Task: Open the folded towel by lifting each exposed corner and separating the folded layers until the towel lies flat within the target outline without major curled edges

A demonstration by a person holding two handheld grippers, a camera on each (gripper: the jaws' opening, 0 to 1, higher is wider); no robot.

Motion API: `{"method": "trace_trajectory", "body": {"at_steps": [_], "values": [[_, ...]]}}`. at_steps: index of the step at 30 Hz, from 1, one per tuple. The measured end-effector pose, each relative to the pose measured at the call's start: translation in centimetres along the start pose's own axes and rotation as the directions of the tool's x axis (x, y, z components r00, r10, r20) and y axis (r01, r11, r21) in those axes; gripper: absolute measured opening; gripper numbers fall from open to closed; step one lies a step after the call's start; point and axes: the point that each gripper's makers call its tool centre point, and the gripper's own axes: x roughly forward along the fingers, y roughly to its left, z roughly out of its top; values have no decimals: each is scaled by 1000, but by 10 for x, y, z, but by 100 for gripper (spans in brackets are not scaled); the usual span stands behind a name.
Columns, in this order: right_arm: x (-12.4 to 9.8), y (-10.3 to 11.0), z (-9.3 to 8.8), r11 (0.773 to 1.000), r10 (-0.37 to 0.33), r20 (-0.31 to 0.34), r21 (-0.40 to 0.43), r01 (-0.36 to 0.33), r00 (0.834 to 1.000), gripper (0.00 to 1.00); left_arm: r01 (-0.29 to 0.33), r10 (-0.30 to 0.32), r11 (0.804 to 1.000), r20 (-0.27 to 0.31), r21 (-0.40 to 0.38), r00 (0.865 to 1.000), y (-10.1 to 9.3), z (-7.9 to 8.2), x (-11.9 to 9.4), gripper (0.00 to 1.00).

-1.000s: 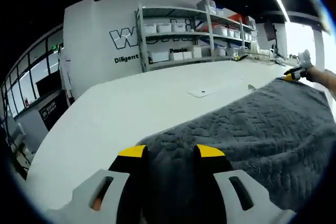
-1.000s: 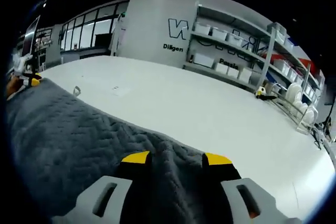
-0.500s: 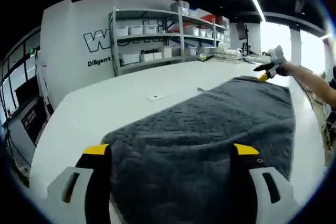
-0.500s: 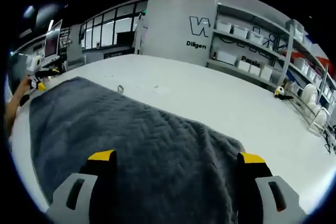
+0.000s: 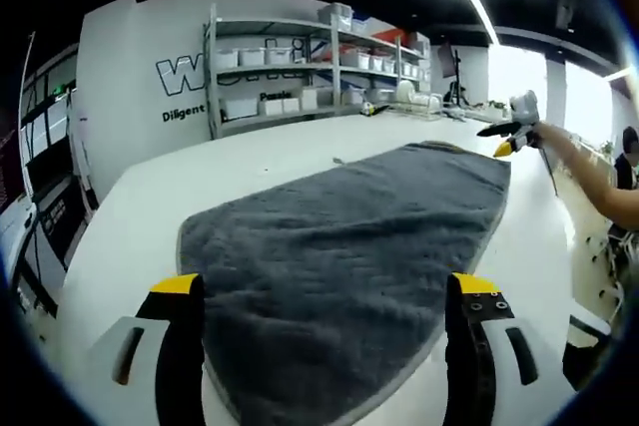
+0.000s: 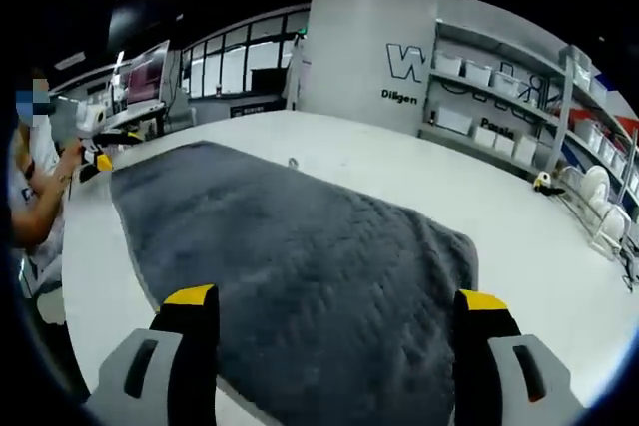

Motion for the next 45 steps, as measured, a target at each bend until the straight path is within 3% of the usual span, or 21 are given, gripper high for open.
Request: {"method": "trace_trajectory", "body": {"at_steps": [10, 12, 15, 18, 24, 26, 31, 45], "values": [[-40, 4, -33, 1000, -3, 23, 13, 3, 1000, 99, -24, 24, 1000, 22, 1, 999, -13, -21, -26, 99], [-43, 5, -35, 1000, 0, 27, 18, 0, 1000, 99, -49, 49, 999, 6, -6, 999, -9, -29, -26, 94], [-48, 10, -37, 1000, 10, 44, 28, -11, 999, 99, -59, 59, 998, 3, -3, 998, -8, -37, -26, 81], [-49, 12, -40, 1000, 13, 40, 26, -15, 999, 99, -25, 24, 999, -11, -48, 1000, -12, -47, -21, 67], [-50, 14, -39, 999, 23, 47, 25, -25, 999, 99, -89, 88, 990, -16, -109, 996, 6, -55, -17, 28], [-49, 15, -39, 999, 28, 42, 22, -29, 999, 99, -109, 105, 989, -48, -100, 993, 10, -64, -16, 26], [-49, 17, -39, 999, 30, 38, 18, -30, 999, 99, -119, 115, 987, -42, -105, 992, 13, -67, -18, 15], [-55, 21, -48, 999, 34, 10, 19, -34, 999, 99, -115, 110, 990, -65, -83, 992, 11, -71, -26, 12]]}}
